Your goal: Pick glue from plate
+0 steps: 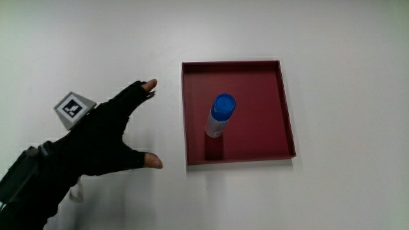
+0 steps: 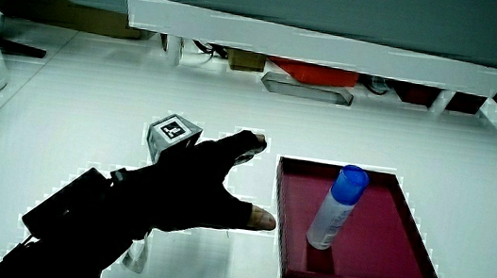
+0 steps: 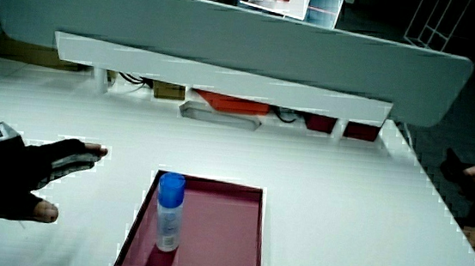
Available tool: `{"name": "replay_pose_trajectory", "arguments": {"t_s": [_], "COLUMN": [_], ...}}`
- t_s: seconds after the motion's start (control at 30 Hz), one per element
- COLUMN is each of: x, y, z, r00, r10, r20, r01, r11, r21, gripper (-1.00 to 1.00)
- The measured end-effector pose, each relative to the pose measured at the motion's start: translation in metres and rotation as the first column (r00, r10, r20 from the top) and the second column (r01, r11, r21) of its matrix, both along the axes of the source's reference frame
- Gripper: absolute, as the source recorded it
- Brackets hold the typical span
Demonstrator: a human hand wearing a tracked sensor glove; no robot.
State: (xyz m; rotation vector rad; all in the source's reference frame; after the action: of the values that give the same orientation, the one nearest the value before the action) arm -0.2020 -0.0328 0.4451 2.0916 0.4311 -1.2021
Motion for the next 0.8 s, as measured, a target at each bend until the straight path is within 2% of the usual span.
{"name": "replay_pose_trajectory", "arguments": {"t_s": [0.07,0.1,0.17,0.2,0.23,0.3,0.37,0.4,0.43,0.47,0.5,0.67,0.7,0.77,0.8], "x": [0.007,0.013,0.02,0.023,0.028,0.038,0.045,0.047,0.051,0.055,0.059,0.075,0.076,0.082,0.084], "y": [-0.003,-0.005,-0.007,-0.008,-0.01,-0.013,-0.014,-0.016,-0.017,-0.018,-0.018,-0.02,-0.02,-0.019,-0.019], "z": [0.004,0.003,0.006,0.01,0.009,0.009,0.011,0.015,0.015,0.019,0.018,0.03,0.035,0.039,0.041], "r00": [0.999,1.0,0.999,0.998,0.999,0.996,0.998,0.998,0.998,0.996,0.998,0.992,0.992,0.988,0.992], "r10": [-0.01,-0.015,-0.038,-0.039,-0.048,-0.037,-0.034,-0.024,-0.029,-0.026,-0.026,-0.012,-0.007,-0.006,0.001], "r20": [0.036,-0.021,-0.009,-0.041,-0.016,-0.076,-0.051,-0.054,-0.054,-0.084,-0.064,-0.122,-0.126,-0.154,-0.13], "r01": [0.011,0.015,0.037,0.036,0.046,0.031,0.03,0.02,0.025,0.019,0.02,0.003,0.001,-0.003,-0.009], "r11": [0.9995,0.9996,0.9971,0.9968,0.9943,0.9965,0.9961,0.9973,0.9962,0.9971,0.9957,0.9975,0.999,0.9983,0.9983], "r21": [-0.029,-0.026,-0.066,-0.071,-0.096,-0.078,-0.084,-0.071,-0.084,-0.074,-0.091,-0.07,-0.045,-0.058,-0.058], "gripper": [0.0,0.0,0.0,0.0,0.0,0.0,0.0,0.0,0.0,0.0,0.0,0.0,0.0,0.0,0.0]}}
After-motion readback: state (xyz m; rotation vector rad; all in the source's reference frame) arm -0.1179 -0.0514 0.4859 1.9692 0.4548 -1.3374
